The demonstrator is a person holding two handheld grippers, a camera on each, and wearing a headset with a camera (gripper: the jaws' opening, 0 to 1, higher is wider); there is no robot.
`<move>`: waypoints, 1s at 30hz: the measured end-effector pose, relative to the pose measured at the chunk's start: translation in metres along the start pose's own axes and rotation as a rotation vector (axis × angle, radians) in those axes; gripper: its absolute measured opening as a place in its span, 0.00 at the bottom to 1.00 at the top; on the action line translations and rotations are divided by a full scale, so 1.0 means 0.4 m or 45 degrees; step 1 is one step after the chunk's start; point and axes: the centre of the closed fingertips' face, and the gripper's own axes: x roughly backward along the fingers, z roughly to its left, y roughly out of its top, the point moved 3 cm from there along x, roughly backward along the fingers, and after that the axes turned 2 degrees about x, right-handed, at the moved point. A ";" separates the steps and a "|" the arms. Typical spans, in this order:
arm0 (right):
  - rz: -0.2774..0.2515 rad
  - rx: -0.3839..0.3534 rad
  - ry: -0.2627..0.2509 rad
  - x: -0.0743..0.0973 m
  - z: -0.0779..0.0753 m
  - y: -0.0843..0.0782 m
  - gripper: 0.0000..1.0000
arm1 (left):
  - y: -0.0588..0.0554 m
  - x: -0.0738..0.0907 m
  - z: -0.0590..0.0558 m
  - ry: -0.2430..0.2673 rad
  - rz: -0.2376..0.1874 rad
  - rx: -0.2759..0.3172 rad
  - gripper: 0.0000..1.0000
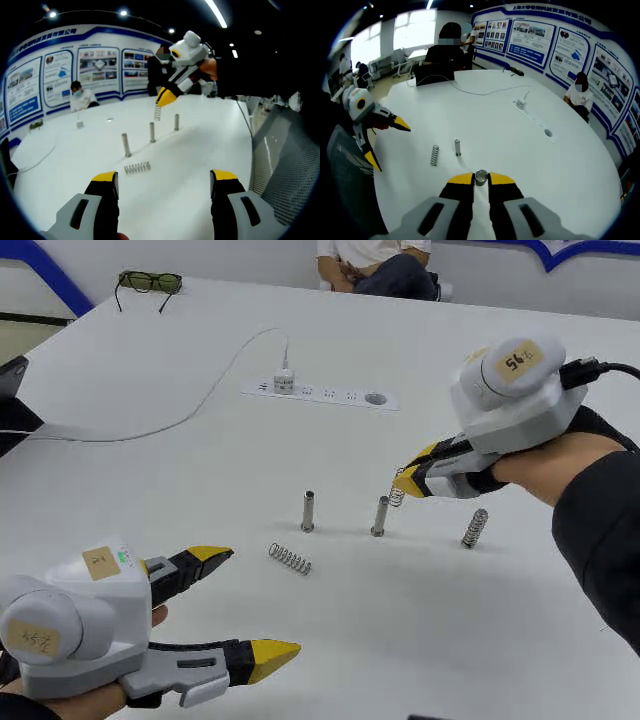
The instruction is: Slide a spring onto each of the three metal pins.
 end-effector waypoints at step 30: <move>0.004 0.012 0.015 -0.022 -0.008 0.017 0.12 | -0.001 0.003 0.000 0.004 0.007 0.004 0.76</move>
